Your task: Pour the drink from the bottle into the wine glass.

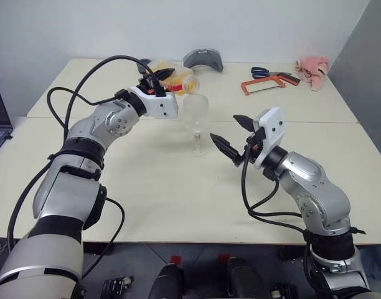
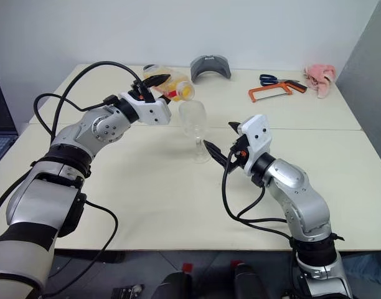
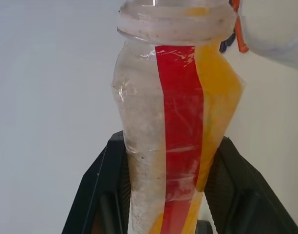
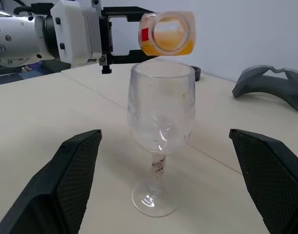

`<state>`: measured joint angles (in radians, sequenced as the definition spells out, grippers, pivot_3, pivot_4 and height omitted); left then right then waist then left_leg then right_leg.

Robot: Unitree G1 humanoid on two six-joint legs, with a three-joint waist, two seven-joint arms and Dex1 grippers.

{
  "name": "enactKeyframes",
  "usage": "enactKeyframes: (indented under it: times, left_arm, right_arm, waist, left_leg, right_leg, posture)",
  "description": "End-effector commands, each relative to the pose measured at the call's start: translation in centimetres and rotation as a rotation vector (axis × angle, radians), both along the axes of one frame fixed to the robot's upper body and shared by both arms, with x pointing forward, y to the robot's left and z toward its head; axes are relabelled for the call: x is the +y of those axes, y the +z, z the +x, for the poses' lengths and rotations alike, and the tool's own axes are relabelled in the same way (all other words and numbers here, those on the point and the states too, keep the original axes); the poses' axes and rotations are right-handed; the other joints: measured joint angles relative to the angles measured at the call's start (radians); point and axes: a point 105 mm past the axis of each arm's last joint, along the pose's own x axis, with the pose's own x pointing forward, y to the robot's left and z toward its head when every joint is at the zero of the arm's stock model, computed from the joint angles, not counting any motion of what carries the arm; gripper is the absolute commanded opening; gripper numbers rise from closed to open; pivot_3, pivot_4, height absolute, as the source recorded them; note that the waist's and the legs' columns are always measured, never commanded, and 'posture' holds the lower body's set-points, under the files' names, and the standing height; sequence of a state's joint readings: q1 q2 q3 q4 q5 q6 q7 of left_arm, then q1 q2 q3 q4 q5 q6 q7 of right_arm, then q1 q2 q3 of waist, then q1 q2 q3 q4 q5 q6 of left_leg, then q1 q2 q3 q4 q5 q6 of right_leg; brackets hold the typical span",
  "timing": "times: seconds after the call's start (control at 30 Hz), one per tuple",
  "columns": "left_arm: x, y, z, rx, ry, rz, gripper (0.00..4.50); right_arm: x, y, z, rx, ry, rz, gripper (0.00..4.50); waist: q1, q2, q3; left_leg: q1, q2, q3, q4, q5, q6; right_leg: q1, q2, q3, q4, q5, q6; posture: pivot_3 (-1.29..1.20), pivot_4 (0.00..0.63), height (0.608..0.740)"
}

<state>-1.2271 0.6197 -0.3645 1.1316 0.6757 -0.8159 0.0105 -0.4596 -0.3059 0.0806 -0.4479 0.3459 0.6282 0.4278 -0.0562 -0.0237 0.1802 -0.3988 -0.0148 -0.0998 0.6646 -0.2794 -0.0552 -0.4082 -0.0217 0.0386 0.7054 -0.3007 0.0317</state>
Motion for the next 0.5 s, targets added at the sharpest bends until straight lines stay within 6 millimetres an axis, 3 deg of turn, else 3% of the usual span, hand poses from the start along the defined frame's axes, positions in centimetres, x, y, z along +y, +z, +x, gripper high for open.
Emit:
enactKeyframes:
  times: [0.03, 0.5]
  left_arm:
    - [0.01, 2.68, -0.35, -0.095, -0.007, 0.005, 1.67]
    - [0.34, 3.67, -0.34, -0.186, 0.02, 0.082, 1.67]
  right_arm:
    - [0.18, 1.39, -0.82, -0.065, 0.026, 0.012, 4.5]
    - [0.34, 1.25, -0.92, -0.067, 0.034, 0.003, 4.5]
  waist:
    - [0.0, 0.0, 0.0]
    - [0.0, 0.0, 0.0]
  left_leg:
    - [0.0, 0.0, 0.0, 0.0, 0.0, 0.0]
    - [0.0, -0.004, 0.0, 0.0, 0.0, 0.0]
  right_leg:
    - [0.0, 0.0, 0.0, 0.0, 0.0, 0.0]
    - [-0.002, -0.002, 0.001, 0.004, 0.0, 0.0]
  posture:
    - [0.0, 0.15, 0.74]
    - [0.0, 0.15, 0.74]
